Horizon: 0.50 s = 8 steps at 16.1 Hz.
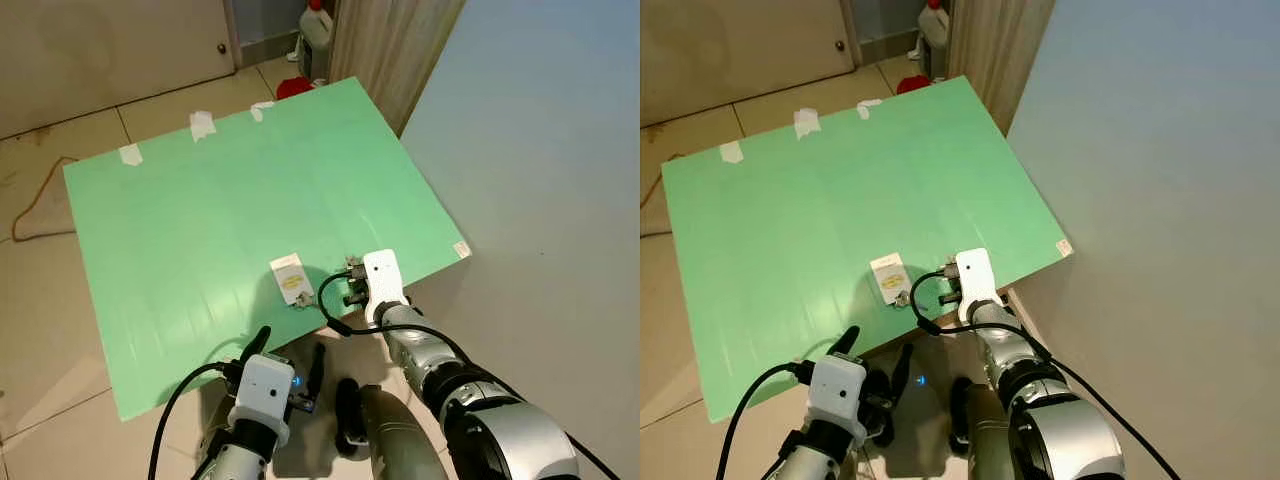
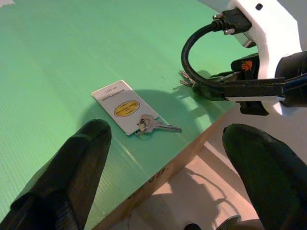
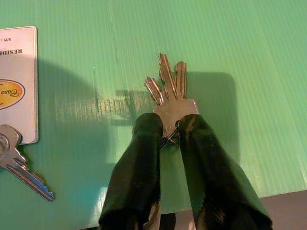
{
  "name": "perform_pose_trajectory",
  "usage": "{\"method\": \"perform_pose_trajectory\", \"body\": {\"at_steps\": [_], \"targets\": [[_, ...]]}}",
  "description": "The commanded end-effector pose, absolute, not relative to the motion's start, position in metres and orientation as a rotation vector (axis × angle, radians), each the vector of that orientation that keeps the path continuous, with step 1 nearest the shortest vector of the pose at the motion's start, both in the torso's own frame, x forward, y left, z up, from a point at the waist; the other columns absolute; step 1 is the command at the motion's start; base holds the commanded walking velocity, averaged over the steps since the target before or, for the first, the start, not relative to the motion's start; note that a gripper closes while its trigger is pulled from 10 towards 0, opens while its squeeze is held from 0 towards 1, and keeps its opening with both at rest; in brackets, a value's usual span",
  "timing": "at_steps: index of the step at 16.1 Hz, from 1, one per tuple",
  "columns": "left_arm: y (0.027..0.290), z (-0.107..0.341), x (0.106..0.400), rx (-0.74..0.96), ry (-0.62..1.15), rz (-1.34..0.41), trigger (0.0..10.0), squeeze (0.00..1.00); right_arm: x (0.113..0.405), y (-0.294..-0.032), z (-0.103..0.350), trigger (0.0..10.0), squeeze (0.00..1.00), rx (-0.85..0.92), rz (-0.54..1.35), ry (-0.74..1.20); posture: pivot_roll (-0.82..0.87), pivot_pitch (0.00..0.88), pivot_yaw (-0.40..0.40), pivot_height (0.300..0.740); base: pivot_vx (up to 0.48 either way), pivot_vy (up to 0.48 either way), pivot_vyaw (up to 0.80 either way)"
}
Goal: Hang keys on a hook
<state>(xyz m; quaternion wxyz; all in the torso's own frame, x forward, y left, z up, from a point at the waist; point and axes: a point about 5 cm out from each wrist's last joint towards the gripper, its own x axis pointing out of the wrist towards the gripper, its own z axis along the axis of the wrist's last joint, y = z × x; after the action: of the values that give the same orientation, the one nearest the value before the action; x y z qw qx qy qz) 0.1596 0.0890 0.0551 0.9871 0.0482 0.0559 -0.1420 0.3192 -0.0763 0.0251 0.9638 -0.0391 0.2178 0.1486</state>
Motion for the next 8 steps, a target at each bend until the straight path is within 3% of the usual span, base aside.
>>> {"method": "perform_pose_trajectory", "body": {"at_steps": [1,6,8], "targets": [[0.087,0.052,0.154,0.099,0.137,-0.283,10.0,0.00,0.307,-0.079,0.011,0.0,0.00,-0.069,0.301,0.497,0.10,0.378,-0.087,0.722,0.000,0.000,0.00],[0.089,0.053,0.157,0.105,0.131,-0.271,10.0,0.00,0.315,-0.078,0.020,0.0,0.00,-0.037,0.292,0.454,0.09,0.381,-0.089,0.722,0.000,0.000,0.00],[0.090,0.054,0.158,0.107,0.127,-0.263,10.0,0.00,0.335,-0.071,0.050,0.0,0.00,0.023,0.305,0.337,0.09,0.381,-0.092,0.722,0.000,0.000,0.00]]}}
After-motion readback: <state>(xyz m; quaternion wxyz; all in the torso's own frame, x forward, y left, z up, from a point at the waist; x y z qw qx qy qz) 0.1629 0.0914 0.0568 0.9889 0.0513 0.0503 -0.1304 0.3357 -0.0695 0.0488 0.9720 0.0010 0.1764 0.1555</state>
